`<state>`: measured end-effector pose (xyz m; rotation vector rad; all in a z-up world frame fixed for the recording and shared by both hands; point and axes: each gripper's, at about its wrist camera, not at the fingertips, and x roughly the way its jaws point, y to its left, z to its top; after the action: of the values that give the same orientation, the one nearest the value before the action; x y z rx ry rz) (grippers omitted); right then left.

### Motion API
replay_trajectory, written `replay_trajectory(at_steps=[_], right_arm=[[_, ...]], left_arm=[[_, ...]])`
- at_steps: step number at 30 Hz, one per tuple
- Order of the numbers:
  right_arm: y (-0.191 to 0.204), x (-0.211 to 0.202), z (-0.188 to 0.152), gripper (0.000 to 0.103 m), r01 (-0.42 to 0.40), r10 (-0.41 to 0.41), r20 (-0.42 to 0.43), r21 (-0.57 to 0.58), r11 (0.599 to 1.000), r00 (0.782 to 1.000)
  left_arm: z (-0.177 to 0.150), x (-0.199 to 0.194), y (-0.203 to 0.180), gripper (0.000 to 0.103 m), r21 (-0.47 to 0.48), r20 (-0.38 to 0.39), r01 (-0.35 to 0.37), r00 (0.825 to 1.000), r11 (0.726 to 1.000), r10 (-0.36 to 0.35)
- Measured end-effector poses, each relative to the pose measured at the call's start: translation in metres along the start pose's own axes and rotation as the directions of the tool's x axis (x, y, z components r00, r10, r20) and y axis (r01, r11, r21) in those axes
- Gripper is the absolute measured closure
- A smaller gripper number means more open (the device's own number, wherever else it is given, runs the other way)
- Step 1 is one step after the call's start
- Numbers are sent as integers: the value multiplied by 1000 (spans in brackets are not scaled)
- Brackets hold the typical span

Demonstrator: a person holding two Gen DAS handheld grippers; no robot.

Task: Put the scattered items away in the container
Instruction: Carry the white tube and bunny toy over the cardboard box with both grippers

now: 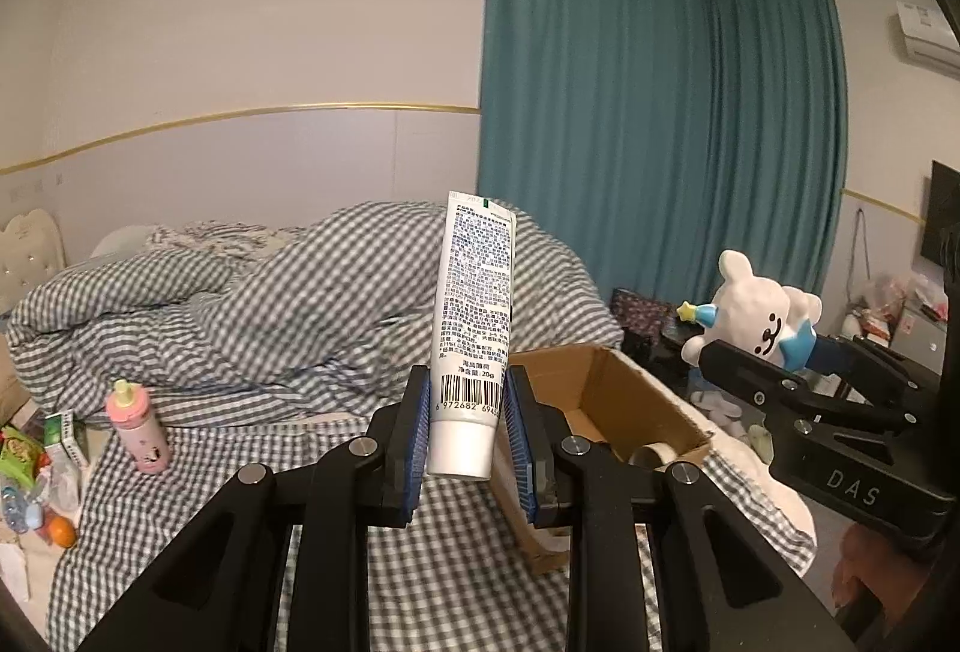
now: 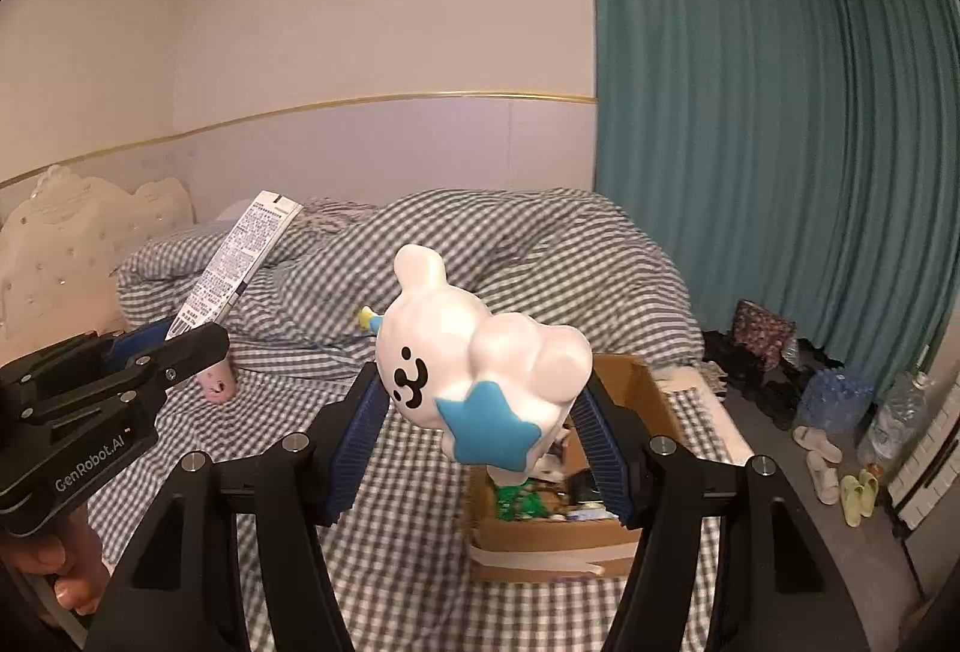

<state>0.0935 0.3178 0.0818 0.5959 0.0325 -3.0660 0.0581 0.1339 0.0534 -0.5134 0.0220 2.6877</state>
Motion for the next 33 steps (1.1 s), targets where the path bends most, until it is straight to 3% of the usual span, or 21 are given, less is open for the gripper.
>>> replay_trajectory(at_steps=[13,33], right_arm=[[-52,-12,1,41,85,-85,-2,33,996,996],[-106,60,-16,41,114,-105,-96,98,989,990]], left_arm=[[7,32,-45,79,32,-27,70,997,997,-69],[-7,131,-71,79,51,-157,104,983,993,-95]])
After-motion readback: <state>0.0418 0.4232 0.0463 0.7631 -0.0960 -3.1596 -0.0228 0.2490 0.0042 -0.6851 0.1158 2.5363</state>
